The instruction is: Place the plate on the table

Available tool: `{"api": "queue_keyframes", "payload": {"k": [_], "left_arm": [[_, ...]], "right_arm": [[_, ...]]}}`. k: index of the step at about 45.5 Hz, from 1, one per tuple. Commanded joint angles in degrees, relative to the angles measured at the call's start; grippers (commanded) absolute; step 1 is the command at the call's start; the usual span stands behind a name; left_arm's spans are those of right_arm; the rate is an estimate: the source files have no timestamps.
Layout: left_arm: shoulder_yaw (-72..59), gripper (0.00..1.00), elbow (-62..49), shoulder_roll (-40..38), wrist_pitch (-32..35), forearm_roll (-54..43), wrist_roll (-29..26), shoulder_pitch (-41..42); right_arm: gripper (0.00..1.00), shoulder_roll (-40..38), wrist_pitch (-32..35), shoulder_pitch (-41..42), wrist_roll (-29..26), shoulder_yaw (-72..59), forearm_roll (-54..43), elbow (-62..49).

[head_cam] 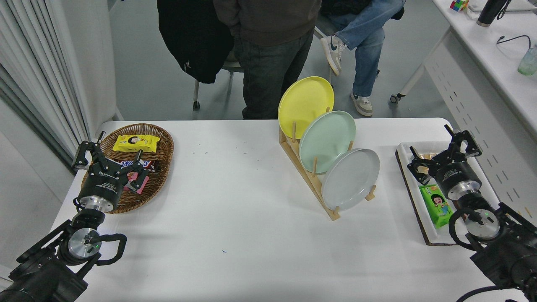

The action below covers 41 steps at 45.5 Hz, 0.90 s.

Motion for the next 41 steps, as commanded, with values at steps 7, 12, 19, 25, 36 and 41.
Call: {"api": "queue_keyframes", "payload": {"k": [7,12,19,25,36,41], "left_arm": [[0.0,0.98,0.0,0.0,0.0,0.0,0.0,0.0],[0.0,0.98,0.0,0.0,0.0,0.0,0.0,0.0],[0.0,0.98,0.0,0.0,0.0,0.0,0.0,0.0],[0.0,0.98,0.0,0.0,0.0,0.0,0.0,0.0],[0.0,0.98,0.0,0.0,0.0,0.0,0.0,0.0],[0.0,0.98,0.0,0.0,0.0,0.0,0.0,0.0]], "right_arm": [[0.99,-0.5,-0.8,1.3,-0.3,-1.2,-0.4,-0.2],[0.99,-0.7,-3.1,3.8,-0.3,-2.4,-0.2,-0.3],[0.99,-2.9,-4.6,4.2,-0.4,-3.3,-0.8,0.4],[0.99,-5.0,-4.6,4.6,-0.4,-6.3,-0.5,1.1],[0.99,-9.3,-4.8,6.2,-0.4,-17.4,-1.0,5.3],[0.99,-13.7,-4.6,7.6,-0.4,-23.1,-1.0,9.1]]}}
